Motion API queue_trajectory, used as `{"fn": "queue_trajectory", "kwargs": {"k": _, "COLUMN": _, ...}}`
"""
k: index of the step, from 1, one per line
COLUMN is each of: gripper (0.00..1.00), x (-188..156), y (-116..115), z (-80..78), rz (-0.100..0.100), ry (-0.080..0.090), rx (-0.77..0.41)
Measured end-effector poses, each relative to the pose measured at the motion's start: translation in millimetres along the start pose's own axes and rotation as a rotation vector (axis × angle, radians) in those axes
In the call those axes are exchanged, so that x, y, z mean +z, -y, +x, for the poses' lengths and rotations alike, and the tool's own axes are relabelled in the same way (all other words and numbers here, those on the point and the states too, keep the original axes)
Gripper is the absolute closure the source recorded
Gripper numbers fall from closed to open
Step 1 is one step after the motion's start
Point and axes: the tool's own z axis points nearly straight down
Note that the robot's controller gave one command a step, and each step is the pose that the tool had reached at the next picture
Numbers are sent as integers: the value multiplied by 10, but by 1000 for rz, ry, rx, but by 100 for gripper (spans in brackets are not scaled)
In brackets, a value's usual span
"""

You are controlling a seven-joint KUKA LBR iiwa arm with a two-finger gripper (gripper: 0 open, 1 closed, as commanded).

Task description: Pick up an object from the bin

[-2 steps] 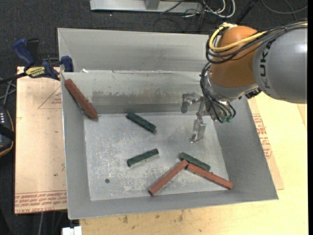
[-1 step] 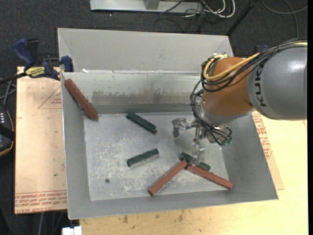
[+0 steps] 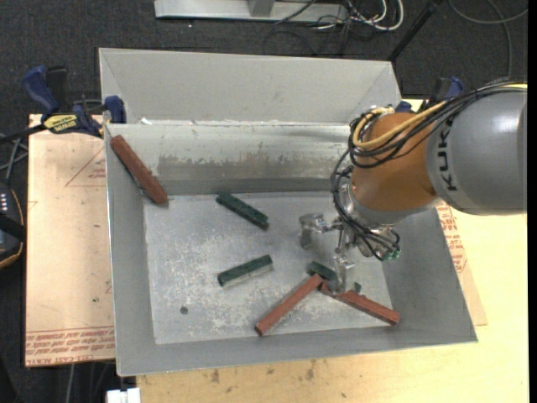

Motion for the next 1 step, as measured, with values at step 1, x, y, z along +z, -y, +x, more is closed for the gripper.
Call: {"fn": "queue_trajectory", "kwargs": {"k": 1, "gripper": 100, "x": -31, "y": -252, "z": 125, "rz": 4, "ry": 6, "rx": -27}}
